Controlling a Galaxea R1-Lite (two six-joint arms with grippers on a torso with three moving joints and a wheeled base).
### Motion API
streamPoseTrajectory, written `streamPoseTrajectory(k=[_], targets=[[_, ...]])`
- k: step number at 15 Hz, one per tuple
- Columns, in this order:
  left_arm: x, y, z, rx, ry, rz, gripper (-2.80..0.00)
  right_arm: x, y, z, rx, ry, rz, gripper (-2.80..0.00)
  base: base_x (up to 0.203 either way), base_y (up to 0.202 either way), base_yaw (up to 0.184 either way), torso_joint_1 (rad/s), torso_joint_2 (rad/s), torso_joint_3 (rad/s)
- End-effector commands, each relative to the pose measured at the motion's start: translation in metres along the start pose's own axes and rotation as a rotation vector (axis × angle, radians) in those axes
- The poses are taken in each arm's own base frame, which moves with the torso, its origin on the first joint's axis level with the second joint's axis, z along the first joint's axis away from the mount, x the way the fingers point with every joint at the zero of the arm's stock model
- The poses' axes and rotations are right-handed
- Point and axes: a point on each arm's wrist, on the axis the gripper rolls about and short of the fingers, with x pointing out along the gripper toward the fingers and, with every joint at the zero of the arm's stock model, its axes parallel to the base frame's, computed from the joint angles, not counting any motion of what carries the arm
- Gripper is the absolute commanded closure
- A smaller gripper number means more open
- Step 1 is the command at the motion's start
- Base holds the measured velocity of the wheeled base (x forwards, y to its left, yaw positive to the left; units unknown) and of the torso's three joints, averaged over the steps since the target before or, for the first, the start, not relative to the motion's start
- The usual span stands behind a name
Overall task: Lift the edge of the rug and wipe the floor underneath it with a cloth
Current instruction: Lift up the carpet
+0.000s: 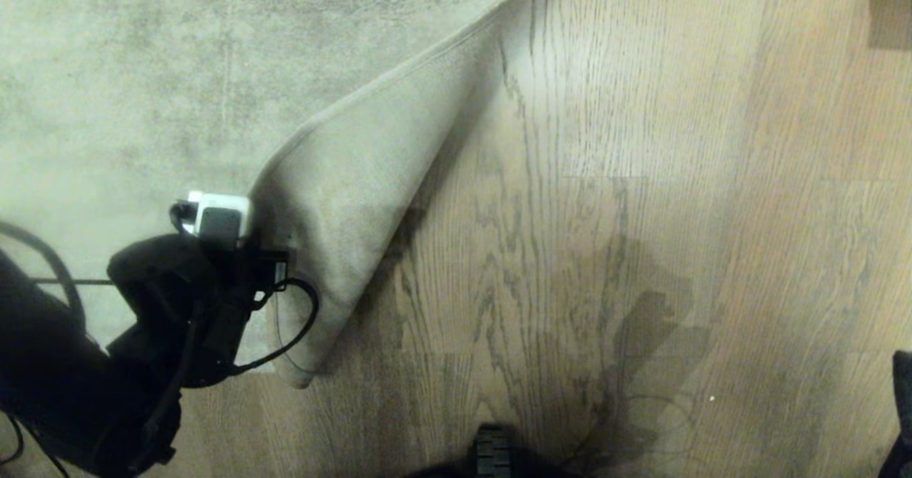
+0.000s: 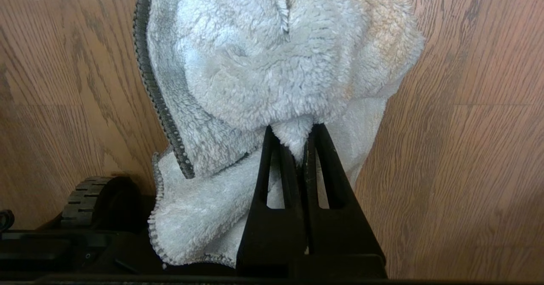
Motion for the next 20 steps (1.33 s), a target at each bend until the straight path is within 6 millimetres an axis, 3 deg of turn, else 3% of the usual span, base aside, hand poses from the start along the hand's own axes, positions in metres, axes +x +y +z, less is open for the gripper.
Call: streamPoseTrajectory(k=[1, 9, 20], targets=[[0.006, 0.004, 0.014, -0.024, -0.052, -0.009, 0.00, 0.000, 0.000, 0.000, 0.000, 0.000, 0.001, 0.00, 0.000, 0.000, 0.000, 0.000, 0.00, 0.000], [0.006, 0.027, 0.013, -0.024, -0.085, -0.050, 0.00, 0.000, 0.000, 0.000, 0.000, 0.000, 0.000, 0.00, 0.000, 0.000, 0.000, 0.000, 0.00, 0.000], [0.005, 0.029, 0.010, -0.020, -0.068, -0.042, 0.00, 0.000, 0.000, 0.001, -0.080, -0.008, 0.004, 0.00, 0.000, 0.000, 0.000, 0.000, 0.00, 0.000]])
